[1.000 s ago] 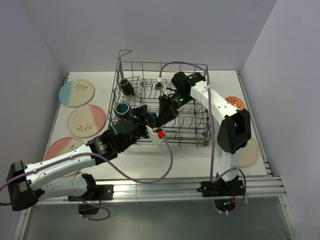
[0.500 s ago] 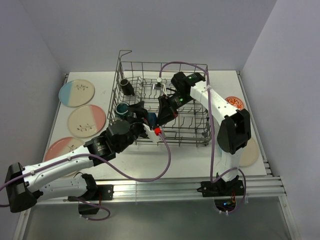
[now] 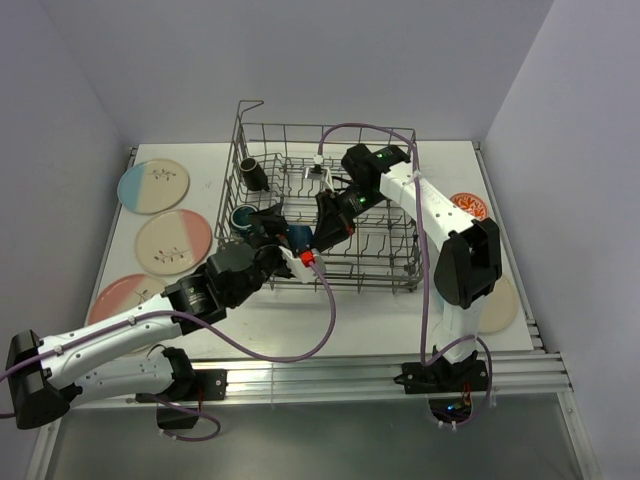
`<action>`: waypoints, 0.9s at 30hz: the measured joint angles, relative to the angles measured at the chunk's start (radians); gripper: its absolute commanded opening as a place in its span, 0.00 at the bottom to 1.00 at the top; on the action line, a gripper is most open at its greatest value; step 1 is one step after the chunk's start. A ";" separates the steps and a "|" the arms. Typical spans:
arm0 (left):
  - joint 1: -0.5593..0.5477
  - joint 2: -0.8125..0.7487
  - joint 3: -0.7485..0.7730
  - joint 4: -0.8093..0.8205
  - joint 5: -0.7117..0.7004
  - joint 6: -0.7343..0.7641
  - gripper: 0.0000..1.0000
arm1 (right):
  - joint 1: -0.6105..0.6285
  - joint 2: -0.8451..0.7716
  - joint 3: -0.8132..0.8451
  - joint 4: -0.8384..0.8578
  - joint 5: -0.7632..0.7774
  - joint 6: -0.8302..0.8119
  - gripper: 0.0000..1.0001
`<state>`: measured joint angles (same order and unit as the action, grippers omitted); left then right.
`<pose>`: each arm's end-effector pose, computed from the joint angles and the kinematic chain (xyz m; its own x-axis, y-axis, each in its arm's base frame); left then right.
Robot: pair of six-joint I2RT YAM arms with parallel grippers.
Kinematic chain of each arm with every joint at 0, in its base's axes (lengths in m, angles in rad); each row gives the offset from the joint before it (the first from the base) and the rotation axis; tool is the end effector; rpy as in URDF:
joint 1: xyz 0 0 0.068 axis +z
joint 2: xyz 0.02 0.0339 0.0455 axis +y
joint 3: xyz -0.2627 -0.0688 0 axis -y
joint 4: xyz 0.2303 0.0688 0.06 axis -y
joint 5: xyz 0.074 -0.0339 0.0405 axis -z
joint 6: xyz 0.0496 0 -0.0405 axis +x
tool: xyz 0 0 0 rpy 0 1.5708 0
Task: Load the mixed dishes into the dish rack
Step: Pass the cup from the left arm to the right
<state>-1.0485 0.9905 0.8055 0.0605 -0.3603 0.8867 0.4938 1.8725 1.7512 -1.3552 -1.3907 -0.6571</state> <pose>0.1313 -0.1931 0.3349 0.4541 0.6648 -0.5932 0.4503 0.4032 0.7967 0.2778 0.2049 0.3135 -0.5924 -0.4431 -0.6728 -0.6673 -0.1981 0.7180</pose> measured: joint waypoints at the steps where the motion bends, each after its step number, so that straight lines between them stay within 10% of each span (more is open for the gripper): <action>1: 0.000 -0.005 0.000 -0.011 0.005 -0.011 0.99 | -0.002 0.000 0.001 0.000 0.000 -0.003 0.00; 27: 0.000 -0.137 0.000 -0.159 -0.074 -0.184 0.99 | -0.094 0.088 0.149 0.003 0.013 -0.020 0.00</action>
<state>-1.0489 0.8536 0.8059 -0.0982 -0.4347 0.7025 0.4000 1.9606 1.9003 -1.3518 -1.3781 -0.6769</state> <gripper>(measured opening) 0.992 0.230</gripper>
